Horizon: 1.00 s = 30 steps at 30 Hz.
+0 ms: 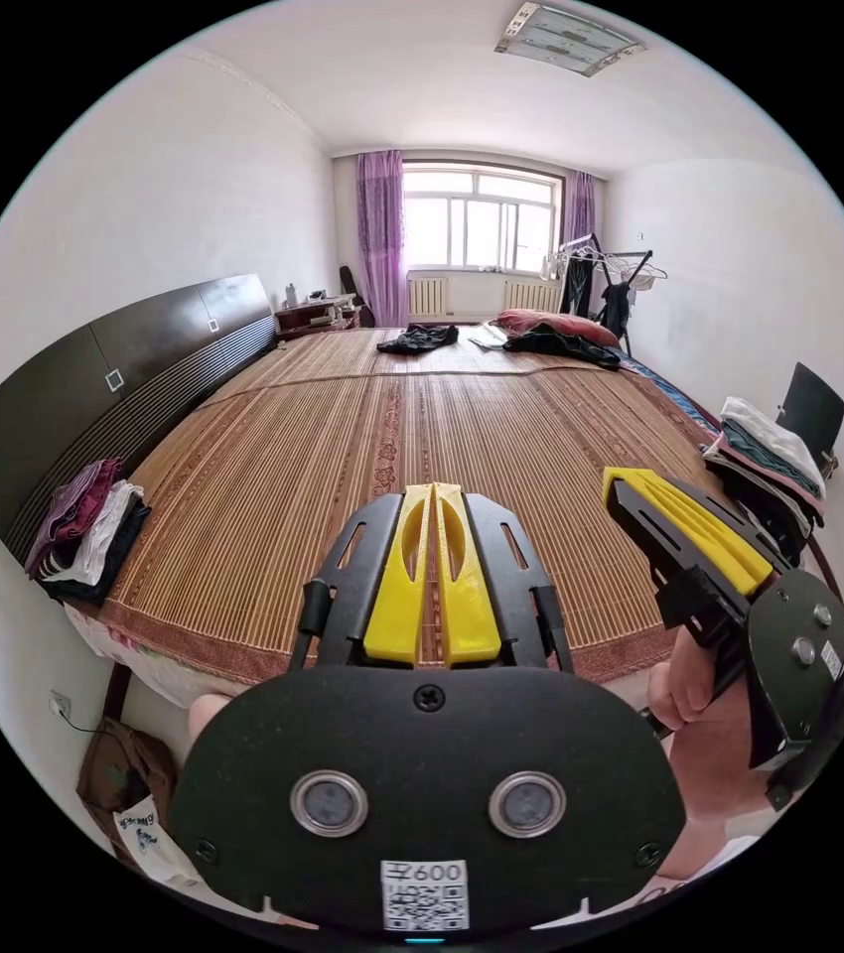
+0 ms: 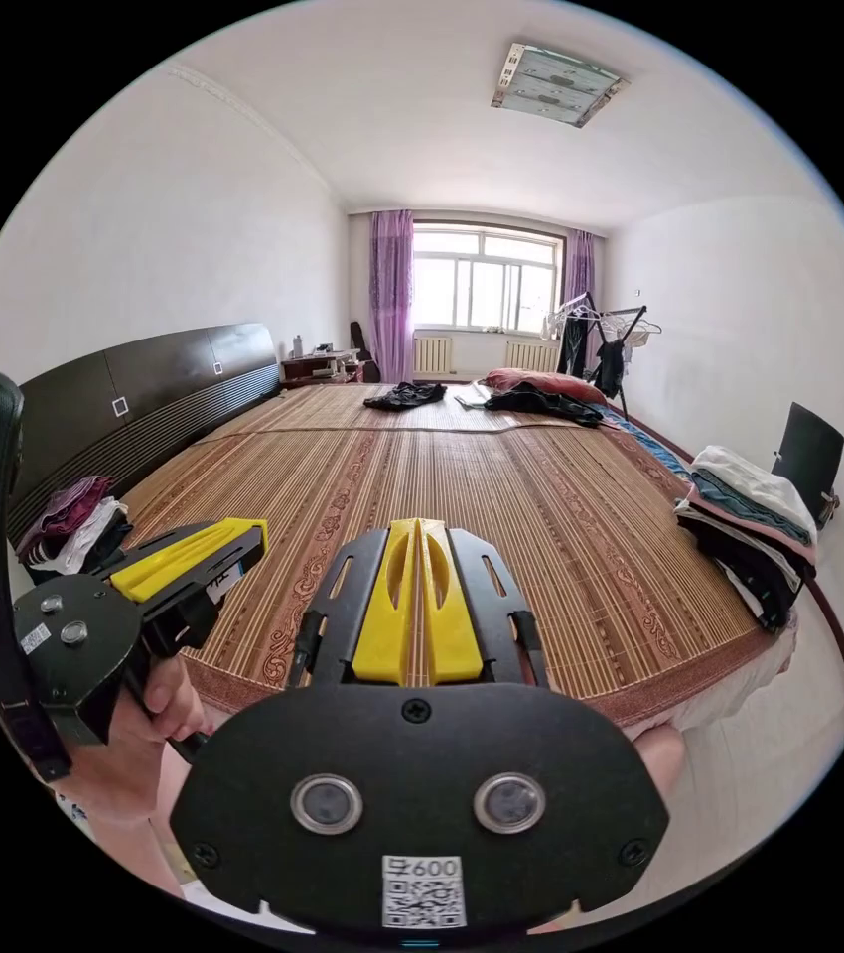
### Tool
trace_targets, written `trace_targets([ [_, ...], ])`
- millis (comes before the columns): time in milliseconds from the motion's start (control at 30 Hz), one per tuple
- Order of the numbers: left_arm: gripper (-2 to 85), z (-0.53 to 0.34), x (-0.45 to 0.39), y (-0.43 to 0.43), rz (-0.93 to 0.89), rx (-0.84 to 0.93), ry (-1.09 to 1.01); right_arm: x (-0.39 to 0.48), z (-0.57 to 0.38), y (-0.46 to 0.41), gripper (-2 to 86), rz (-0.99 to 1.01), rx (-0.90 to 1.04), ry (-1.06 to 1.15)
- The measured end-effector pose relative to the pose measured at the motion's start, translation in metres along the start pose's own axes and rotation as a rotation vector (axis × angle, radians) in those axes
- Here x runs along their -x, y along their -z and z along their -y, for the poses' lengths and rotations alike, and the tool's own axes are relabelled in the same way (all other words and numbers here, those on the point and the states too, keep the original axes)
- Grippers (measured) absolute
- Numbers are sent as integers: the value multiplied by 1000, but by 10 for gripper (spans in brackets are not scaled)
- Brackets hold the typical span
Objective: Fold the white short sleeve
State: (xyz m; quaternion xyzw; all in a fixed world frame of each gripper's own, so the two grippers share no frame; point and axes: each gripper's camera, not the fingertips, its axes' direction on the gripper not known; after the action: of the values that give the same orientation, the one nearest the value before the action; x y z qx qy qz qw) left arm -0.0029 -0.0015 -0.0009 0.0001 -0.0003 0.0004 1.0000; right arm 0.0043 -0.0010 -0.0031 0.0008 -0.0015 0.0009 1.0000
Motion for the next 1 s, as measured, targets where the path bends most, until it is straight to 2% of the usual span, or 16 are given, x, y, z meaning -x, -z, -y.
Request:
trace_targets([
  [1000, 9, 21, 22, -4, -16, 18, -9, -37, 18, 23, -8, 3, 25, 9],
])
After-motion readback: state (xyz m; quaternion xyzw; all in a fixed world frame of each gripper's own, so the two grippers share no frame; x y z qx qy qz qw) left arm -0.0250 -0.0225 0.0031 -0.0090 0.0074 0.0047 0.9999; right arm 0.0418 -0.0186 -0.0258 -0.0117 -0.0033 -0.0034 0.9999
